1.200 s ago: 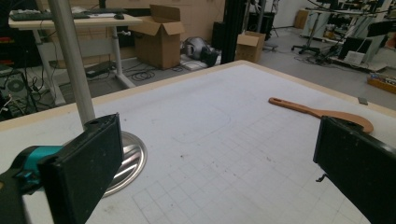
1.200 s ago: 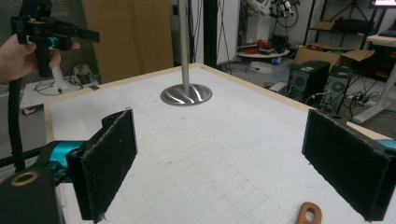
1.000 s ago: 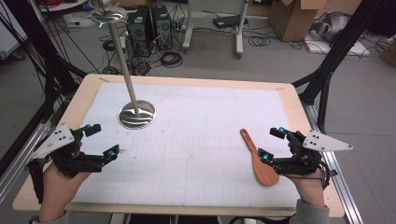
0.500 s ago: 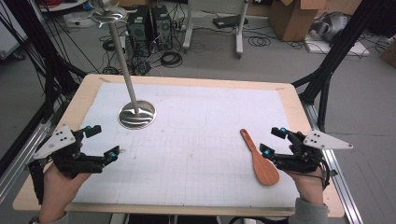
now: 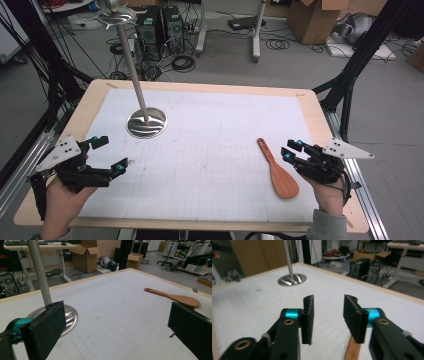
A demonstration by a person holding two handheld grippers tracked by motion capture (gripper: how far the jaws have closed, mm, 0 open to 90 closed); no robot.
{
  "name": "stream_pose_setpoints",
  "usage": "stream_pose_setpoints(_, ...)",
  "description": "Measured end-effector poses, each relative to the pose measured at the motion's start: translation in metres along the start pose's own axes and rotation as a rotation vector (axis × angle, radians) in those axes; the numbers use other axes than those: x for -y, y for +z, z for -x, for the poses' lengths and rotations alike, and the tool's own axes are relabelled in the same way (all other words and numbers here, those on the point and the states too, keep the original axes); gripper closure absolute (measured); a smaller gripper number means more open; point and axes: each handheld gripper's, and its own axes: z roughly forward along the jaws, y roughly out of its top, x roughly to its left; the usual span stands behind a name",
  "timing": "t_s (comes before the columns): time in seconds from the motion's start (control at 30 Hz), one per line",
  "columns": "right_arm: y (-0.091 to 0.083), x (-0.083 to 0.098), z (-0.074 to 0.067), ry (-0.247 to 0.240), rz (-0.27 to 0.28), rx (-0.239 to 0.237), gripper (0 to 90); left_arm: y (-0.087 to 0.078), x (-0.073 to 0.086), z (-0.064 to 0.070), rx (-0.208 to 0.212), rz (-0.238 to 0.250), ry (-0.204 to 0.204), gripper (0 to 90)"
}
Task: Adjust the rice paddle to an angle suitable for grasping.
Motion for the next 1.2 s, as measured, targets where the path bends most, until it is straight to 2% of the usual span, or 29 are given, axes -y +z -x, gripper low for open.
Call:
stream_pose_setpoints(0.17, 0.006, 0.001, 0.0, -0.008, -0.046, 0.01, 69.3, -0.001, 0.0, -0.002, -0.004, 0.0, -0.001, 2.2)
stream_pose_setpoints(0.53, 0.016, 0.008, 0.007, -0.007, -0.087, 0.051, 82.6, 0.003, -0.001, -0.004, -0.003, -0.006, 0.005, 2.2)
stream_pose_setpoints(0.77, 0.027, 0.011, 0.016, -0.014, -0.11, 0.079, 88.8, 0.012, -0.003, -0.012, 0.008, -0.015, 0.009, 2.2)
stream_pose_setpoints(0.93, 0.037, 0.012, 0.023, -0.003, -0.121, 0.075, 89.2, 0.019, -0.003, -0.02, 0.016, -0.027, 0.006, 2.2)
stream_pose_setpoints(1.03, 0.046, 0.015, 0.029, -0.002, -0.159, 0.082, 89.2, 0.025, -0.001, -0.024, 0.024, -0.037, 0.008, 2.2)
stream_pose_setpoints(1.2, 0.051, 0.018, 0.033, 0.003, -0.188, 0.083, 89.2, 0.028, 0.001, -0.023, 0.028, -0.049, 0.007, 2.2)
